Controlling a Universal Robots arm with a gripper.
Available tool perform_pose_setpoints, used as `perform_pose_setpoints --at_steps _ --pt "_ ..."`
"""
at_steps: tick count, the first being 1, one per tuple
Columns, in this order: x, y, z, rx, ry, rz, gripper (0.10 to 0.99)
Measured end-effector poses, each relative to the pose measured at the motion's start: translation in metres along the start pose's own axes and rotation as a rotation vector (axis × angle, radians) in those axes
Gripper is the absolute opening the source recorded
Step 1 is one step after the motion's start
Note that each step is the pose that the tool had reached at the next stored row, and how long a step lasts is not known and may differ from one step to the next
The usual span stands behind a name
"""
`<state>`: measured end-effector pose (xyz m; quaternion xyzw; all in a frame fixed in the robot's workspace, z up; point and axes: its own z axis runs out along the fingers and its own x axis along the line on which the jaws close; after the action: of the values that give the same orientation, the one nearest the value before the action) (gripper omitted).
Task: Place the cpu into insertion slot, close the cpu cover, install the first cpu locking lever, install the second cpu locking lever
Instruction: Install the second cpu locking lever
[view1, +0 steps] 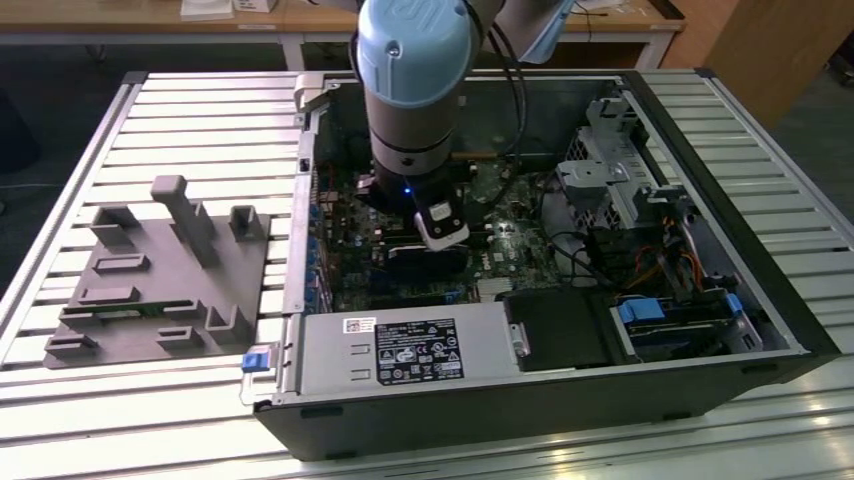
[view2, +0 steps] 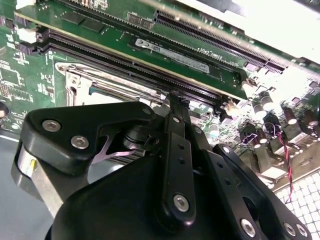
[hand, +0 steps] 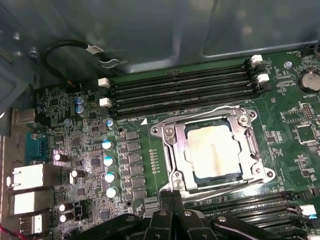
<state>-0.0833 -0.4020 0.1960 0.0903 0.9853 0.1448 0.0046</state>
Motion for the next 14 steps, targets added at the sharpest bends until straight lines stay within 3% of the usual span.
perform_pose_setpoints --at_steps 14 --pt "0.0038 -0.0004 0.0070 0.000 0.0010 -0.004 0.106"
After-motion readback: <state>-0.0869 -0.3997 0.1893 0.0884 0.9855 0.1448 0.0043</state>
